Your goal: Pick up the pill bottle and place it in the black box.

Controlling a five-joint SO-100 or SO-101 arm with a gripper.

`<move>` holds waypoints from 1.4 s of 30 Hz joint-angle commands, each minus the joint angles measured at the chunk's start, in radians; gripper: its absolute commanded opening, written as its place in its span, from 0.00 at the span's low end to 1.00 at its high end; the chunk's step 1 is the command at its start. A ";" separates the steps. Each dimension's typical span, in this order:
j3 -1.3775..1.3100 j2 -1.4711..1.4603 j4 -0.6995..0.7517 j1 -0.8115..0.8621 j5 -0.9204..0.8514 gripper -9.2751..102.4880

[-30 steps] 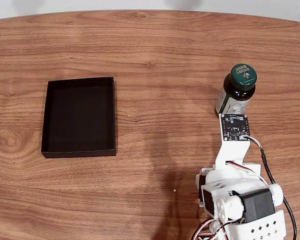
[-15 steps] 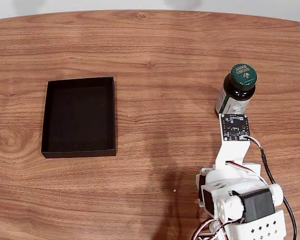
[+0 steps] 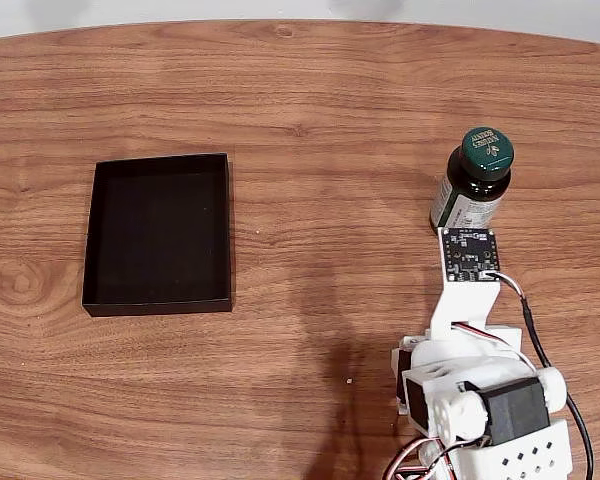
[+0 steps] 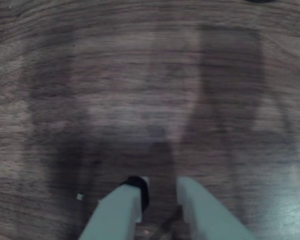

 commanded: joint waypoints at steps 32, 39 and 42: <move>-0.014 0.000 -0.100 0.268 0.092 0.18; -0.014 -0.002 -0.219 0.298 0.196 0.27; -0.014 -0.002 -0.264 0.314 0.179 0.30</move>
